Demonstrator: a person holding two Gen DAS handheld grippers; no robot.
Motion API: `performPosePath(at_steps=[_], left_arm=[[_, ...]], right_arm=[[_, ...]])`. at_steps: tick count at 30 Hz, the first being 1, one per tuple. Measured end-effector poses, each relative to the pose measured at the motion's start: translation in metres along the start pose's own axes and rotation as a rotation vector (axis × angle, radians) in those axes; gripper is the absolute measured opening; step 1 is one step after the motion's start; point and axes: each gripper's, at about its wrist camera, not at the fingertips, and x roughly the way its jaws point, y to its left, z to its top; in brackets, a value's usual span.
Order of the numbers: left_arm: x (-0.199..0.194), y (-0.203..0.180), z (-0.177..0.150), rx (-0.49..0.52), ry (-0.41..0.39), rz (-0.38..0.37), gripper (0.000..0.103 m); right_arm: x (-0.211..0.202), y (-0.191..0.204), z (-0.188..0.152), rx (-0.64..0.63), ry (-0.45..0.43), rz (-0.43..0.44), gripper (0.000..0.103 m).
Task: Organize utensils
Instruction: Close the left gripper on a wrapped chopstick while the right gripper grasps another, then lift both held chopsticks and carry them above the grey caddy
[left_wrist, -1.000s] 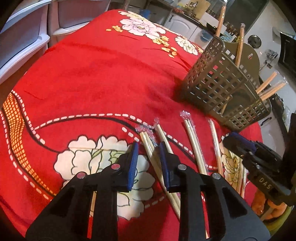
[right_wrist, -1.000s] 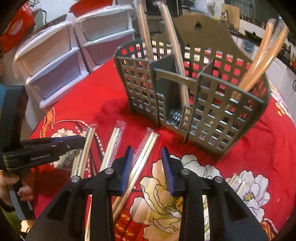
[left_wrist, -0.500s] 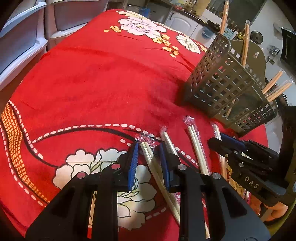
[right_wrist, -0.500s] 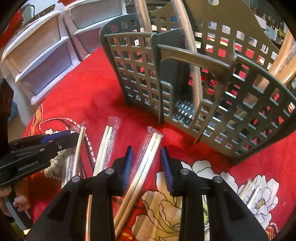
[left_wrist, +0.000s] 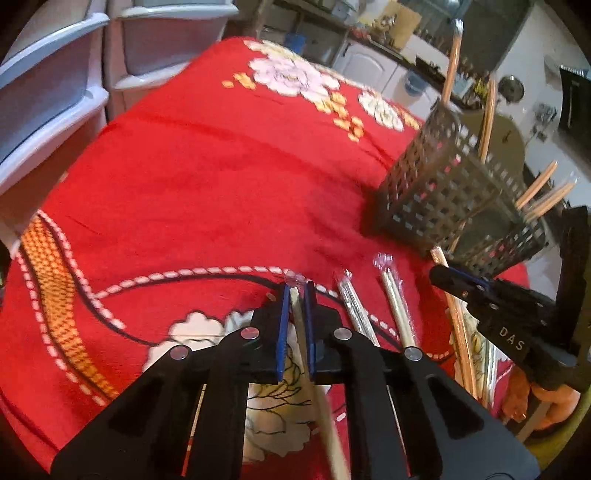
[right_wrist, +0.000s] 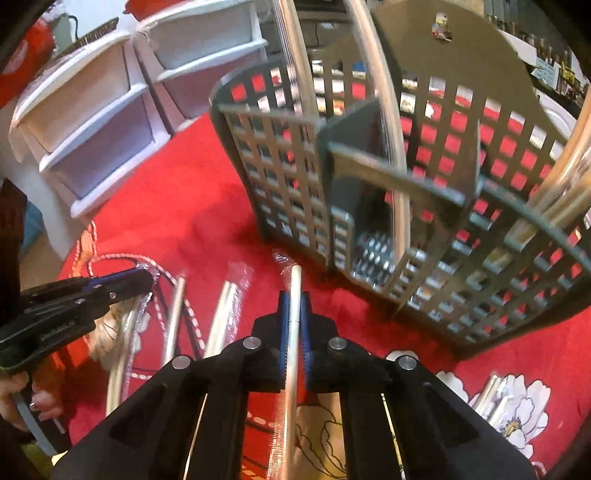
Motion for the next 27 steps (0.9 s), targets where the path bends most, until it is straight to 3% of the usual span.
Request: performPosePath(at_steps=[13, 27], left_arm=[[-0.048, 0.003, 0.02, 0.01, -0.118, -0.035, 0.001], [-0.089, -0.004, 0.035, 0.027, -0.214, -0.044, 0.001]], right_arm=[[-0.04, 0.037, 0.014, -0.081, -0.134, 0.062, 0.006], [-0.092, 0.035, 0.021, -0.091, -0.26, 0.071, 0.006]])
